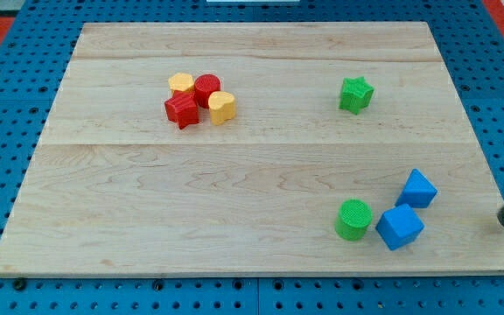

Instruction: Move the green star diagonally to the top left of the blue triangle

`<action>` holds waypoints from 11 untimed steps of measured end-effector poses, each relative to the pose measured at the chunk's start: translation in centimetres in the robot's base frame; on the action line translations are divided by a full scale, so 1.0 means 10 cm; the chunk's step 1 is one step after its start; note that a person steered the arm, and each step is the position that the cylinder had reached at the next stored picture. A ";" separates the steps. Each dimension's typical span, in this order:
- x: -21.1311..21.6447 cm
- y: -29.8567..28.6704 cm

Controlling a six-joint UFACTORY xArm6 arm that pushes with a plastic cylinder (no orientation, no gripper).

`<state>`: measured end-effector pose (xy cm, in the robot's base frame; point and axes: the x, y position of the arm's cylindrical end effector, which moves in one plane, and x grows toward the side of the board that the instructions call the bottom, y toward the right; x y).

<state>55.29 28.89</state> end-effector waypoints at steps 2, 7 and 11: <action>-0.18 -1.22; -2.45 -0.94; -1.39 -1.72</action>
<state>41.36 11.68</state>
